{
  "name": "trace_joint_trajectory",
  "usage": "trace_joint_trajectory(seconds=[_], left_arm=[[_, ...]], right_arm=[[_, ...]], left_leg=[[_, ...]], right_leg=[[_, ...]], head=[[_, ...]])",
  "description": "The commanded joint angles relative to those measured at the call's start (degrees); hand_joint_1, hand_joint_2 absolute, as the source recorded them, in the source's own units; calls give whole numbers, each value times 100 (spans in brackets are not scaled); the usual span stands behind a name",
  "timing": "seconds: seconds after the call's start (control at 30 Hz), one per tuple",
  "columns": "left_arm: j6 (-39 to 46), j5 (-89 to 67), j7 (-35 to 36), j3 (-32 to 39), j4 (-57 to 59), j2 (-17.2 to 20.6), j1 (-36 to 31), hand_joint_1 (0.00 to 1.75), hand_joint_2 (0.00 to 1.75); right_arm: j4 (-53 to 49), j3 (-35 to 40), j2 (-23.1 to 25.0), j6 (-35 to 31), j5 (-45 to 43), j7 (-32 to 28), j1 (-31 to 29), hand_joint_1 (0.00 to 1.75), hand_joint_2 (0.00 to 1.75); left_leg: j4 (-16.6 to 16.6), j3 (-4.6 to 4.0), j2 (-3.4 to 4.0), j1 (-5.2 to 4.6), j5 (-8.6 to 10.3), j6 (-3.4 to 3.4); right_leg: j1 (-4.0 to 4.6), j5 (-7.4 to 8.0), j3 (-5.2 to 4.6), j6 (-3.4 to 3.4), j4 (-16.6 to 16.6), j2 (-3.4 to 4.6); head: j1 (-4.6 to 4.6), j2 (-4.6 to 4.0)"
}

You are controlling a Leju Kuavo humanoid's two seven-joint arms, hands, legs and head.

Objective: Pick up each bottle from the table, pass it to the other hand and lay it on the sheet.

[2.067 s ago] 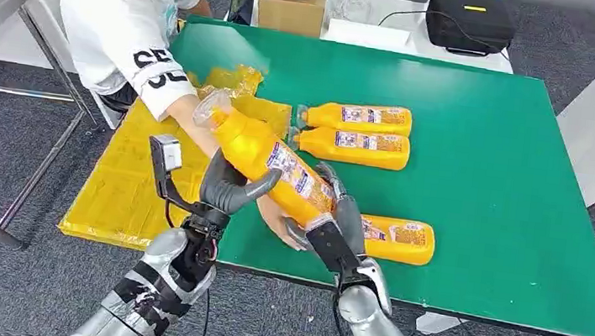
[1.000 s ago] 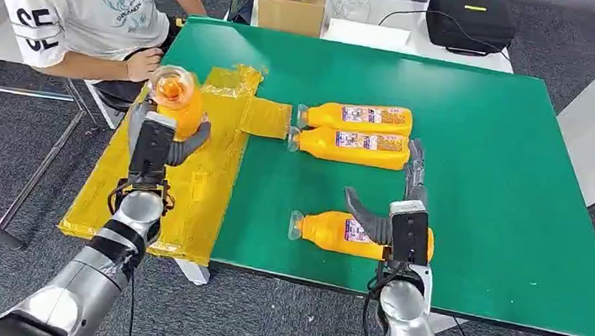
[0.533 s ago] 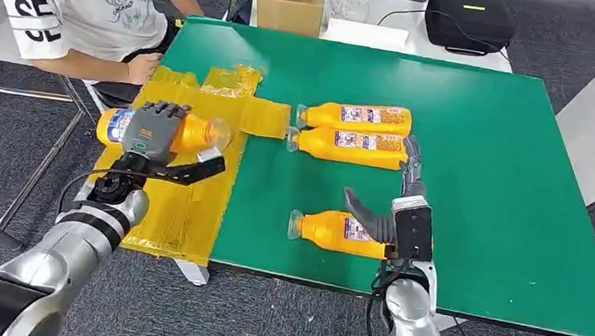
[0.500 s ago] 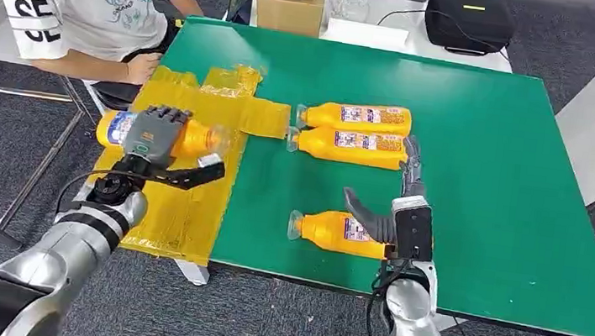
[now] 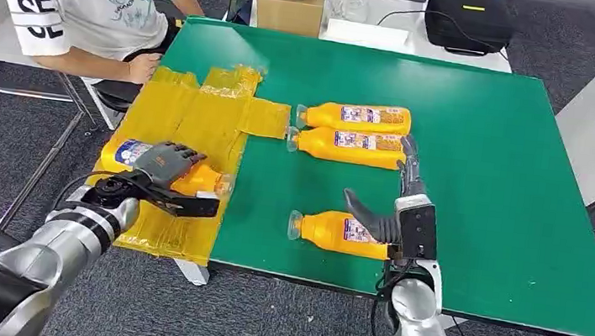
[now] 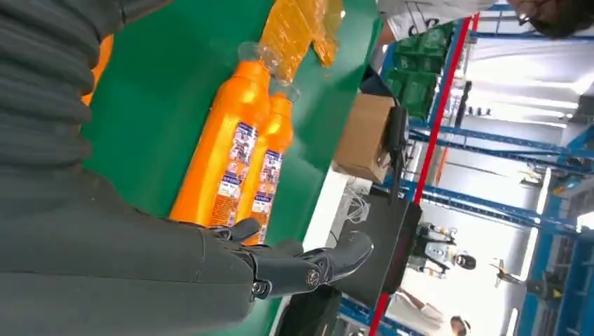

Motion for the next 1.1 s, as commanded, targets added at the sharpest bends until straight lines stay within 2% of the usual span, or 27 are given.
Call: trace_joint_trajectory(seconds=[0.03,0.1,0.13,0.17,0.27,0.33,0.4,0.47,0.53,0.57,0.63,0.67,0.73,0.77,1.0,1.03,1.07,1.1], left_arm=[[-327,473,-156,-124,423,-39,-361,0,175],[-329,612,-192,-31,398,-57,-353,0,175],[-242,928,-317,116,305,-101,-301,0,175],[-278,1134,-410,217,267,-134,-276,0,0],[-291,1139,-411,210,259,-146,-277,0,0],[-433,1945,-719,706,39,-222,-136,0,0],[-649,2491,-867,894,-209,-224,7,0,0],[-709,2561,-876,847,-312,-182,68,0,0],[-709,2561,-876,847,-312,-182,68,0,0],[-709,2561,-876,847,-312,-182,68,0,0],[-709,2561,-876,847,-312,-182,68,0,0],[-709,2561,-876,847,-312,-182,68,0,0],[-709,2561,-876,847,-312,-182,68,0,0],[-709,2561,-876,847,-312,-182,68,0,0],[-709,2561,-876,847,-312,-182,68,0,0],[-954,3127,-1045,1069,-448,-213,164,0,0],[-1103,3452,-1148,1185,-568,-204,272,0,0],[-1277,3794,-1081,1239,-722,-182,394,0,0]], right_arm=[[153,-88,-139,80,6,59,-150,0,175],[173,-85,-151,101,14,93,-155,0,175],[204,-90,-173,138,44,168,-152,0,175],[227,-77,-196,168,73,196,-154,0,175],[235,-93,-211,166,66,188,-143,0,175],[358,-58,-272,232,197,346,-178,0,175],[505,-44,-332,262,363,485,-208,0,175],[577,-76,-335,272,366,469,-217,0,175],[577,-76,-335,272,366,469,-217,0,175],[577,-76,-335,272,366,469,-217,0,175],[577,-76,-335,272,366,469,-217,0,175],[577,-76,-335,272,366,469,-217,0,175],[577,-76,-335,272,366,469,-217,0,175],[577,-76,-335,272,366,469,-217,0,175],[577,-76,-335,272,366,469,-217,0,175],[646,-21,-383,284,529,585,-251,0,175],[739,-1,-412,294,611,636,-285,0,0],[853,12,-443,288,720,693,-325,0,0]], left_leg=[[3,38,4,3,-19,-4],[0,17,1,2,-8,-3],[3,34,3,3,-17,-4],[2,26,2,3,-13,-4],[0,27,-1,2,-12,-3],[3,37,-2,4,-18,-4],[-2,20,0,1,-8,-2],[-2,37,5,2,-16,-3],[-5,16,2,0,-5,-2],[-2,34,4,2,-15,-4],[-3,14,3,1,-6,-2],[-1,32,3,1,-14,-4],[-4,12,1,1,-4,-2],[0,31,4,1,-14,-4],[0,20,4,1,-10,-3],[-4,11,2,-1,-4,-1],[0,31,6,2,-15,-4],[-3,27,8,0,-12,-3]], right_leg=[[5,-18,39,-9,1,-3],[3,-8,20,-5,-2,-3],[4,-16,37,-9,0,-4],[4,-12,29,-7,-1,-4],[4,-12,30,-7,-2,-6],[6,-18,41,-9,-1,-9],[2,-7,22,-5,-5,-3],[4,-13,41,-7,-8,-2],[1,-5,18,-4,-6,-1],[4,-13,36,-8,-5,-1],[2,-4,16,-5,-5,0],[3,-13,34,-8,-3,-2],[2,-3,13,-4,-5,-1],[3,-13,33,-8,-2,-1],[3,-8,22,-5,-3,0],[0,-4,12,-3,-3,-1],[4,-13,33,-7,-3,1],[2,-9,28,-6,-5,3]], head=[[0,0],[2,0],[0,0],[0,0],[0,0],[0,0],[0,-2],[-2,0],[0,0],[0,0],[0,0],[-2,0],[0,0],[-2,0],[0,0],[0,0],[0,0],[0,0]])
